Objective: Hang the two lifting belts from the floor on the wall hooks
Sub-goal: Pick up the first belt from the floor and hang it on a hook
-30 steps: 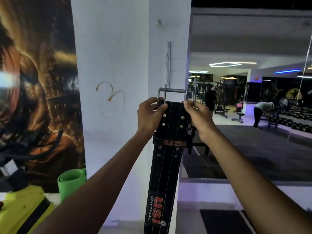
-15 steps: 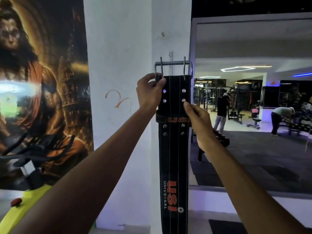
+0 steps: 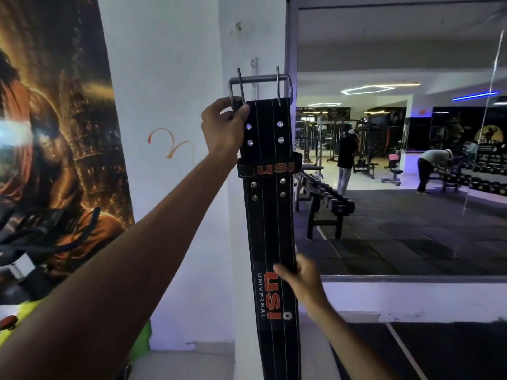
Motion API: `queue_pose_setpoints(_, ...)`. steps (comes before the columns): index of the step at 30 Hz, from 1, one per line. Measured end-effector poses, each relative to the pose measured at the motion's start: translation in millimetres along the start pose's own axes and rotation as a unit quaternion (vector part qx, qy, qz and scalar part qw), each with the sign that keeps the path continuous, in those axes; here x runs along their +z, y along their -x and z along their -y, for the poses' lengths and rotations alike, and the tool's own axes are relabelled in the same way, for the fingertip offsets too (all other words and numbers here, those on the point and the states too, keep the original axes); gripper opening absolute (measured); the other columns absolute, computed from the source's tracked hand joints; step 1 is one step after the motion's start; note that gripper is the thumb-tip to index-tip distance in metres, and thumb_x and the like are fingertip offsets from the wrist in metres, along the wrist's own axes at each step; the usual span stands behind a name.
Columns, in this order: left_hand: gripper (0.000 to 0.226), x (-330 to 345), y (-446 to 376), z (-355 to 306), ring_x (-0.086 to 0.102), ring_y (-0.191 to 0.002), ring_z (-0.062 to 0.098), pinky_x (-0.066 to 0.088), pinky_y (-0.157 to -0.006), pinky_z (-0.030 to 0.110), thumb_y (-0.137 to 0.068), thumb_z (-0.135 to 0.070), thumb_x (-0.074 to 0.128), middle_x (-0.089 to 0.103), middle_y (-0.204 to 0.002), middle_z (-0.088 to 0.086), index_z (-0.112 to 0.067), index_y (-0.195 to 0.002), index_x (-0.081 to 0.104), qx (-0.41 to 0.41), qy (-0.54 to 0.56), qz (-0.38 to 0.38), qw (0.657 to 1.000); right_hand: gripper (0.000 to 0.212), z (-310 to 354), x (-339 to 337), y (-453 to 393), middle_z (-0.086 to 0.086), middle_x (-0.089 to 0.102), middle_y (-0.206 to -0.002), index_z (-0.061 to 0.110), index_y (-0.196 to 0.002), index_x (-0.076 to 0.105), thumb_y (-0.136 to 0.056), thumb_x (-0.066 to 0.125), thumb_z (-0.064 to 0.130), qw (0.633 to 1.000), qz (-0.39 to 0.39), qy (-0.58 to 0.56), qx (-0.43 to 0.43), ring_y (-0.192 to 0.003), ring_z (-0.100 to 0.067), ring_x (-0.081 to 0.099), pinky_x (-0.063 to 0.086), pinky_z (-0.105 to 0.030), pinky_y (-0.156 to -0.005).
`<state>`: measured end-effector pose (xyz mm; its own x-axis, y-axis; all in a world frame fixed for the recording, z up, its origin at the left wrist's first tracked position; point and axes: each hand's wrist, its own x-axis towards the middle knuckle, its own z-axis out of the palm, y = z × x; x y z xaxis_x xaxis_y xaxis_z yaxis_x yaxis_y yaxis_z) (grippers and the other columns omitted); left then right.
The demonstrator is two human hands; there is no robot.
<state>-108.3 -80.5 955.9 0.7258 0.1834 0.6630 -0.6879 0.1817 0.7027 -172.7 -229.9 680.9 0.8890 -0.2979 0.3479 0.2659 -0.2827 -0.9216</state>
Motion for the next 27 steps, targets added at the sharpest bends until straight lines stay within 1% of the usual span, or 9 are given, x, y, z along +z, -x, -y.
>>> queue_pose_setpoints(6, 0.020, -3, -4, 2, 0.074, -0.069, 0.015, 0.061, -0.072, 0.032, -0.090, -0.010, 0.070, 0.078, -0.080, 0.005, -0.006, -0.110, 0.071, -0.011, -0.003, 0.015, 1.000, 0.071, 15, -2, -3, -0.023, 0.072, -0.091, 0.001, -0.097, 0.066, -0.060, 0.080, 0.060, 1.000, 0.007, -0.023, -0.017, -0.080, -0.038, 0.068, 0.056, -0.039, -0.074)
queue_pose_setpoints(10, 0.019, -3, -7, -4, 0.075, -0.073, 0.018, 0.064, -0.080, 0.038, -0.090, -0.011, 0.071, 0.079, -0.082, 0.008, -0.008, -0.109, 0.072, -0.008, -0.003, 0.029, 1.000, 0.031, 98, -9, -44, -0.004, 0.070, -0.082, -0.002, -0.097, 0.065, -0.080, 0.076, 0.022, 0.991, -0.036, -0.099, -0.089, -0.067, -0.006, 0.064, 0.053, -0.014, -0.066)
queue_pose_setpoints(12, 0.020, -2, -7, -5, 0.075, -0.073, 0.019, 0.064, -0.080, 0.039, -0.089, -0.011, 0.071, 0.079, -0.081, 0.008, -0.008, -0.109, 0.072, -0.003, 0.000, 0.033, 0.999, 0.023, 114, -10, -55, -0.006, 0.072, -0.088, -0.004, -0.100, 0.065, -0.083, 0.074, 0.010, 0.986, -0.052, -0.111, -0.113, -0.075, -0.006, 0.067, 0.053, -0.014, -0.072)
queue_pose_setpoints(14, 0.019, -2, -7, -6, 0.074, -0.071, 0.019, 0.064, -0.078, 0.038, -0.089, -0.010, 0.071, 0.079, -0.080, 0.008, -0.007, -0.108, 0.072, -0.001, 0.003, 0.029, 1.000, 0.024, 105, -6, -52, -0.004, 0.074, -0.086, 0.000, -0.098, 0.066, -0.081, 0.077, 0.014, 0.989, -0.046, -0.093, -0.104, -0.073, -0.004, 0.065, 0.052, -0.015, -0.071)
queue_pose_setpoints(16, 0.017, -3, -8, -7, 0.074, -0.070, 0.018, 0.064, -0.079, 0.040, -0.089, -0.010, 0.071, 0.079, -0.079, 0.008, -0.009, -0.105, 0.072, -0.001, 0.010, 0.021, 1.000, 0.022, 73, 2, -39, 0.011, 0.061, -0.057, 0.011, -0.076, 0.059, -0.079, 0.079, 0.020, 0.995, -0.032, -0.058, -0.076, -0.051, 0.005, 0.050, 0.042, -0.009, -0.054)
queue_pose_setpoints(18, 0.012, -4, -9, -6, 0.073, -0.068, 0.019, 0.063, -0.080, 0.043, -0.088, -0.011, 0.071, 0.078, -0.078, 0.008, -0.012, -0.100, 0.072, -0.003, 0.015, 0.015, 1.000, 0.041, 33, 8, -17, 0.015, 0.051, -0.045, 0.015, -0.062, 0.050, -0.073, 0.083, 0.036, 0.999, -0.022, -0.024, -0.040, -0.043, 0.002, 0.043, 0.035, -0.009, -0.046)
queue_pose_setpoints(21, 0.011, -3, -8, -3, 0.072, -0.068, 0.019, 0.062, -0.079, 0.040, -0.089, -0.010, 0.071, 0.077, -0.076, 0.006, -0.012, -0.100, 0.072, -0.004, 0.017, 0.018, 1.000, 0.067, -7, 11, 0, -0.008, 0.073, -0.071, 0.002, -0.079, 0.065, -0.057, 0.082, 0.063, 1.000, -0.015, -0.020, 0.007, -0.068, -0.029, 0.069, 0.055, -0.031, -0.061)
queue_pose_setpoints(24, 0.013, -1, -11, -4, 0.072, -0.066, 0.017, 0.063, -0.078, 0.037, -0.089, -0.010, 0.071, 0.077, -0.075, 0.005, -0.011, -0.102, 0.072, -0.006, 0.014, 0.018, 1.000, 0.094, 4, 6, -7, -0.027, 0.069, -0.082, -0.006, -0.089, 0.064, -0.050, 0.075, 0.078, 1.000, -0.009, -0.023, -0.009, -0.081, -0.046, 0.064, 0.057, -0.048, -0.071)
queue_pose_setpoints(27, 0.013, -2, -15, -5, 0.072, -0.064, 0.015, 0.062, -0.074, 0.033, -0.090, -0.011, 0.071, 0.077, -0.076, 0.005, -0.010, -0.103, 0.072, -0.003, 0.015, 0.019, 1.000, 0.078, 62, -11, -24, 0.002, 0.068, -0.079, 0.008, -0.100, 0.065, -0.067, 0.059, 0.079, 0.995, -0.064, -0.062, -0.047, -0.067, -0.005, 0.067, 0.053, -0.013, -0.061)
